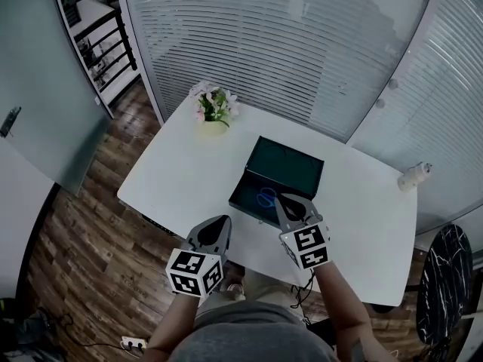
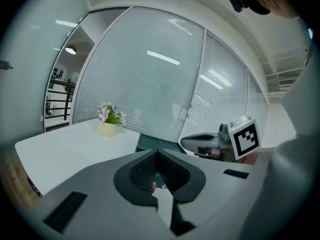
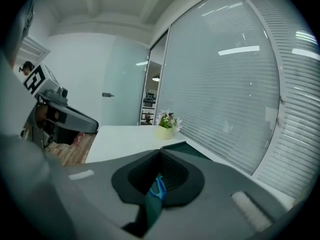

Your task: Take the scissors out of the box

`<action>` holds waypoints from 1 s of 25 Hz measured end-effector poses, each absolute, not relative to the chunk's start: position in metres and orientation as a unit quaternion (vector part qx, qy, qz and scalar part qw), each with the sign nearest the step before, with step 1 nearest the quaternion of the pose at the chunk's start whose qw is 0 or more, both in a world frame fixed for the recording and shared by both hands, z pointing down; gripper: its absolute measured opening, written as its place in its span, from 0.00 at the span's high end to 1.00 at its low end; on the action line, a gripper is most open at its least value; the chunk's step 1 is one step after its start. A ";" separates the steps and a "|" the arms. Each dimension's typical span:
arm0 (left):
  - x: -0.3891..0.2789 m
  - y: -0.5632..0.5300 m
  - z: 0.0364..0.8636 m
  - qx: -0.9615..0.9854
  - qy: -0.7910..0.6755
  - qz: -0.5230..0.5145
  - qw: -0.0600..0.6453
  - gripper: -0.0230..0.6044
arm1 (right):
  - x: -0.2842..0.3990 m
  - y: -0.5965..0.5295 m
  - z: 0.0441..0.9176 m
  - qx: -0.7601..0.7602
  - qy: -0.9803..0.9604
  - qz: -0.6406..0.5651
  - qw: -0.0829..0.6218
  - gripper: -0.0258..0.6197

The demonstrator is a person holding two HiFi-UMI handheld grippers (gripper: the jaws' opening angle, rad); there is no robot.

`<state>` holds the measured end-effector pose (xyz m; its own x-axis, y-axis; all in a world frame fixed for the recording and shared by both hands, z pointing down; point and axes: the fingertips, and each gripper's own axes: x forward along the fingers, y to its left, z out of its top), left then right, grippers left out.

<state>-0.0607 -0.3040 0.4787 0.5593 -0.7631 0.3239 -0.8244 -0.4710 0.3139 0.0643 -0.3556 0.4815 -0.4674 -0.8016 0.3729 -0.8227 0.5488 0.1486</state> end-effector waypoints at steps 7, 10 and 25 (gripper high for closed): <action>-0.066 -0.317 0.491 0.848 -0.471 0.079 0.233 0.96 | 0.064 -0.385 0.524 0.444 -0.855 0.051 0.262 0.95; -0.066 -0.321 0.499 0.846 -0.469 0.084 0.239 0.96 | 0.063 -0.395 0.542 0.431 -0.854 0.061 0.285 0.95; -0.070 -0.336 0.516 0.838 -0.475 0.086 0.256 0.96 | 0.048 -0.420 0.623 0.351 -0.840 0.123 0.395 0.79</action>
